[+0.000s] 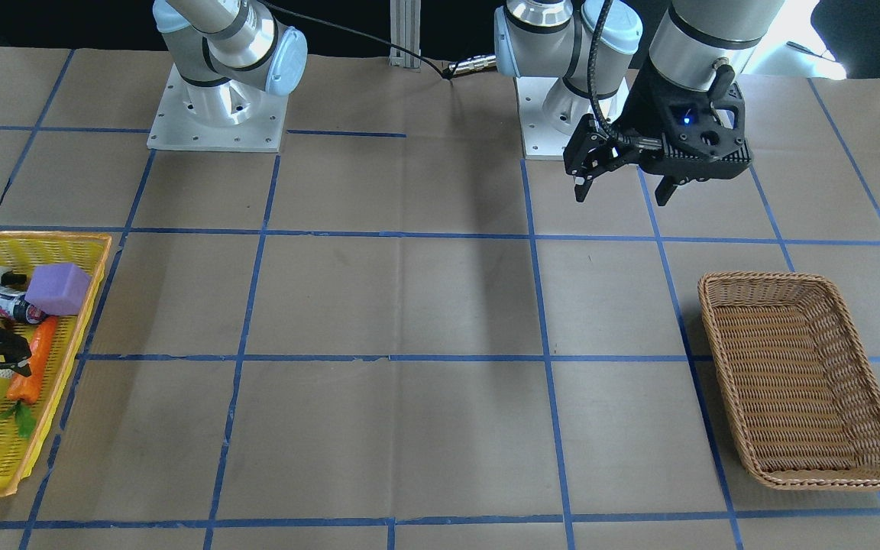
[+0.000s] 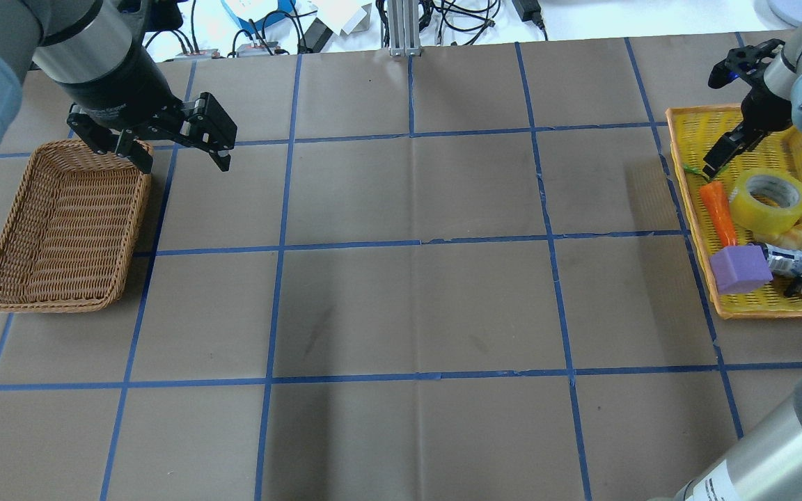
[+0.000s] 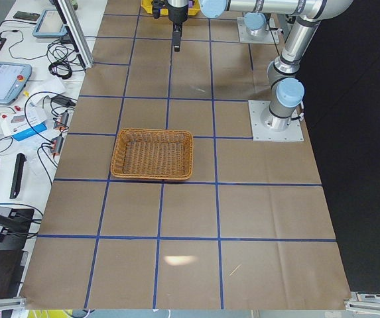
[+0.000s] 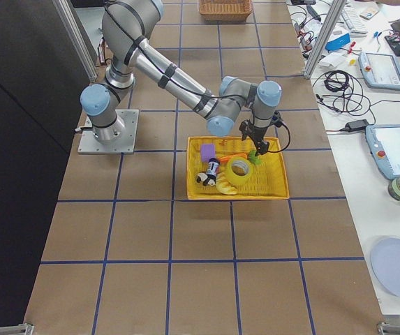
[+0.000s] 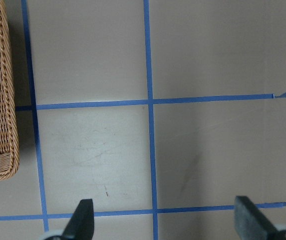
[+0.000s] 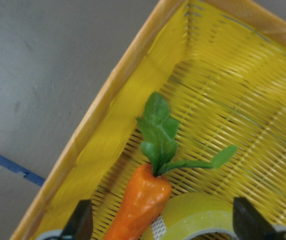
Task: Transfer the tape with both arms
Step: 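Move the right gripper over the yellow basket and grasp the yellow tape roll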
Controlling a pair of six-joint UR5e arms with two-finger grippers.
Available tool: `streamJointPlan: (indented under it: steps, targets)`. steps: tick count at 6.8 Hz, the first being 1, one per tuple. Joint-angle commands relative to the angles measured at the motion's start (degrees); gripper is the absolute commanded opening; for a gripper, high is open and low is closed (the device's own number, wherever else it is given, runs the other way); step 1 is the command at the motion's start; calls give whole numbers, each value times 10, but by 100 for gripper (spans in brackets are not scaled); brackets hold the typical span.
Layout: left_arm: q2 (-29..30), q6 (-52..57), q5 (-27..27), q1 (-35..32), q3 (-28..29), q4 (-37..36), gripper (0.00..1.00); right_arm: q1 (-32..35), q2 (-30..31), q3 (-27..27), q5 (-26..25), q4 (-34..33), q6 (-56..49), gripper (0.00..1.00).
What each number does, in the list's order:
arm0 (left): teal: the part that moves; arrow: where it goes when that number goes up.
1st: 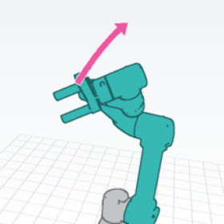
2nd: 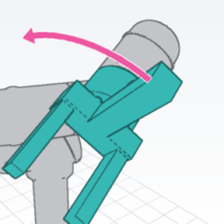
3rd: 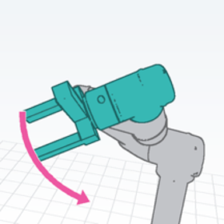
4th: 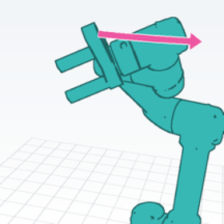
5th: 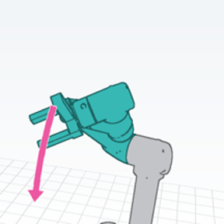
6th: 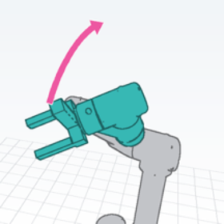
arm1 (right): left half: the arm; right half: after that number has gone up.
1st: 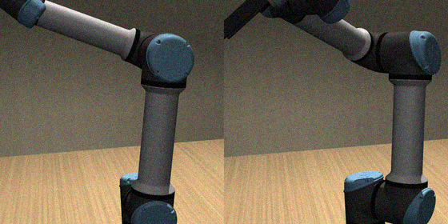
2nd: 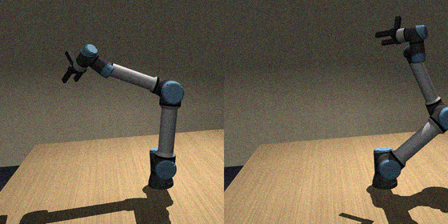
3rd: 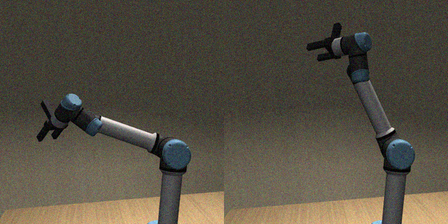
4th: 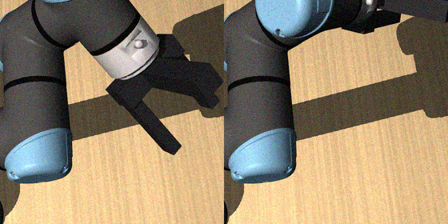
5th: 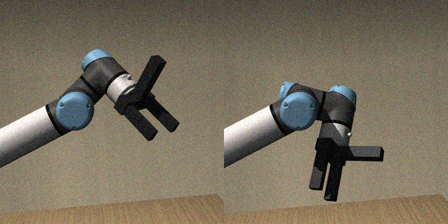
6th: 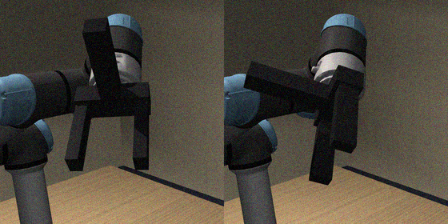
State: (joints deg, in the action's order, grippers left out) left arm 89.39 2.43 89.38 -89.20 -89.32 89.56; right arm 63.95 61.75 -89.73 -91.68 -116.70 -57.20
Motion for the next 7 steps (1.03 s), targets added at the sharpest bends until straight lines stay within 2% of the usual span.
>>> streamJointPlan:
  steps: [1, 2, 3, 5, 6, 7]
  targets:
    - [0, -1, -1, 0, 0, 0, 100, -32, -2, -41, 1, 0, -2, 100]
    - [1, -1, -1, 0, -1, 0, 100, -36, 1, -50, 0, -2, 2, 90]
    - [0, 0, -1, 0, -1, 0, 100, -36, 7, -50, -8, 2, 12, 71]
    - [-1, -1, -1, 0, 0, 0, 100, -36, 10, -48, -35, 5, 13, 13]
    - [-1, -1, -1, -1, -1, 0, 100, -36, 14, -42, -46, 6, 13, 3]
    - [-5, -1, 3, 0, -2, 1, 100, -35, 23, -42, -46, 7, 14, 0]
